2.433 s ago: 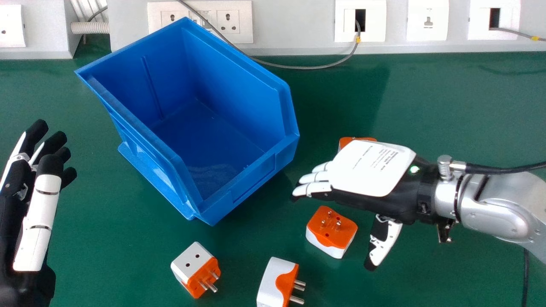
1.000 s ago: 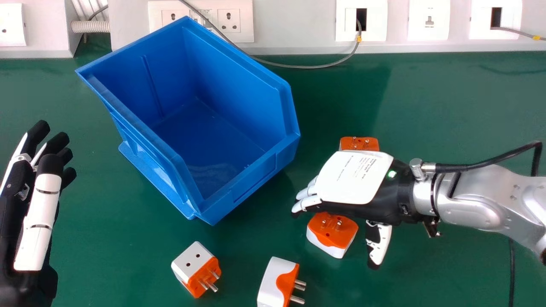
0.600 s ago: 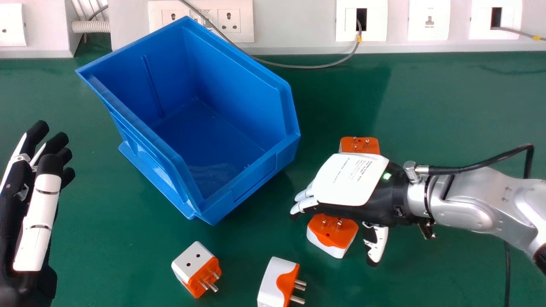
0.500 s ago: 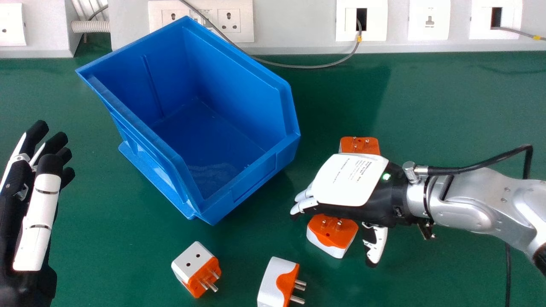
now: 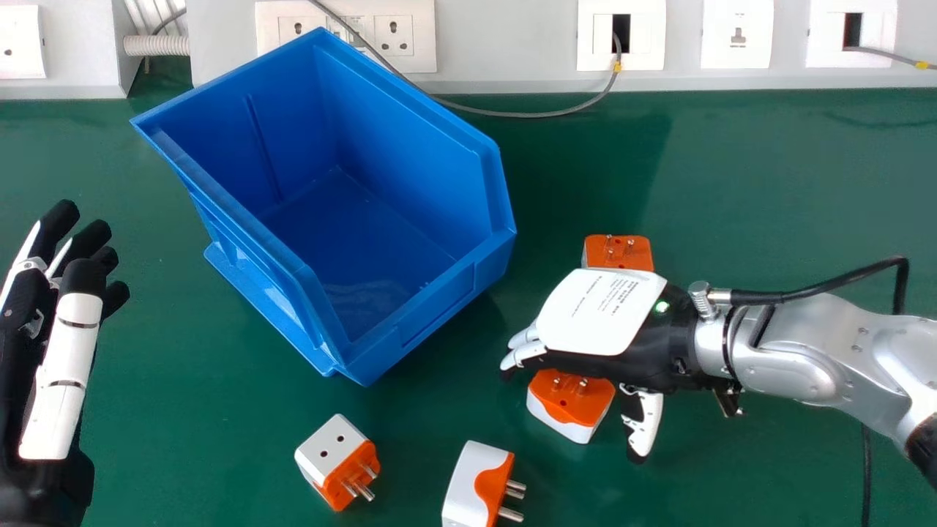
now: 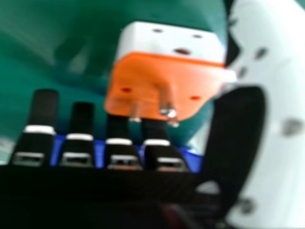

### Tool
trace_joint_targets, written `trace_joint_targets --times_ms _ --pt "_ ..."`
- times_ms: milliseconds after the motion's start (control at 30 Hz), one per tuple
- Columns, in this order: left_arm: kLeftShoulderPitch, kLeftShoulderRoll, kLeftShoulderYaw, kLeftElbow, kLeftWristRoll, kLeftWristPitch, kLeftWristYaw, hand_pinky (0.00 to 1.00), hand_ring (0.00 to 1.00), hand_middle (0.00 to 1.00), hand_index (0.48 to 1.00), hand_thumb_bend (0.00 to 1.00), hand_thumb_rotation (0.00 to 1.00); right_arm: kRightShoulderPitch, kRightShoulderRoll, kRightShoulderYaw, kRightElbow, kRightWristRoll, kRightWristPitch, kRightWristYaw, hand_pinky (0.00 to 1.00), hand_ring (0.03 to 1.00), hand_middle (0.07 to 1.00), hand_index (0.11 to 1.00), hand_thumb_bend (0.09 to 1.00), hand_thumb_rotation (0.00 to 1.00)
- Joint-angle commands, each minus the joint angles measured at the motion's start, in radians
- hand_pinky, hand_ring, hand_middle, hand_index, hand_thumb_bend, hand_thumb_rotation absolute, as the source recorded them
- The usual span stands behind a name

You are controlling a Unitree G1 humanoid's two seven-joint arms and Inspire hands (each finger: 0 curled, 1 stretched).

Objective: Pick all objects and put in blue box

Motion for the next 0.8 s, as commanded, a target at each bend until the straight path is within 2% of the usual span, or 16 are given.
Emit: trace_joint_targets --times_ms 0,333,600,767 --pt "-0.005 0.013 0.007 -0.029 0.011 -0.01 0.007 0.87 0.91 0.91 0.921 0.58 0.74 -0.015 0.003 0.003 0.008 0.001 0.0 -0.033 0.71 0.844 0.874 0.829 0.736 0.12" --pt "-0.009 0.016 0.007 -0.043 0.007 0.003 0.005 0.88 0.91 0.91 0.927 0.57 0.74 -0.027 0.006 0.03 0.046 -0.048 0.024 -0.119 0.7 0.837 0.859 0.81 0.752 0.09" --pt "-0.002 0.018 0.006 -0.091 0.001 0.047 0.012 0.86 0.91 0.91 0.932 0.57 0.74 -0.019 0.02 0.03 0.07 -0.05 0.031 -0.172 0.69 0.83 0.855 0.805 0.726 0.11" --pt "-0.002 0.018 0.008 -0.093 0.003 0.057 0.009 0.85 0.91 0.91 0.936 0.56 0.74 -0.021 0.019 0.035 0.073 -0.057 0.03 -0.185 0.69 0.825 0.852 0.802 0.727 0.13"
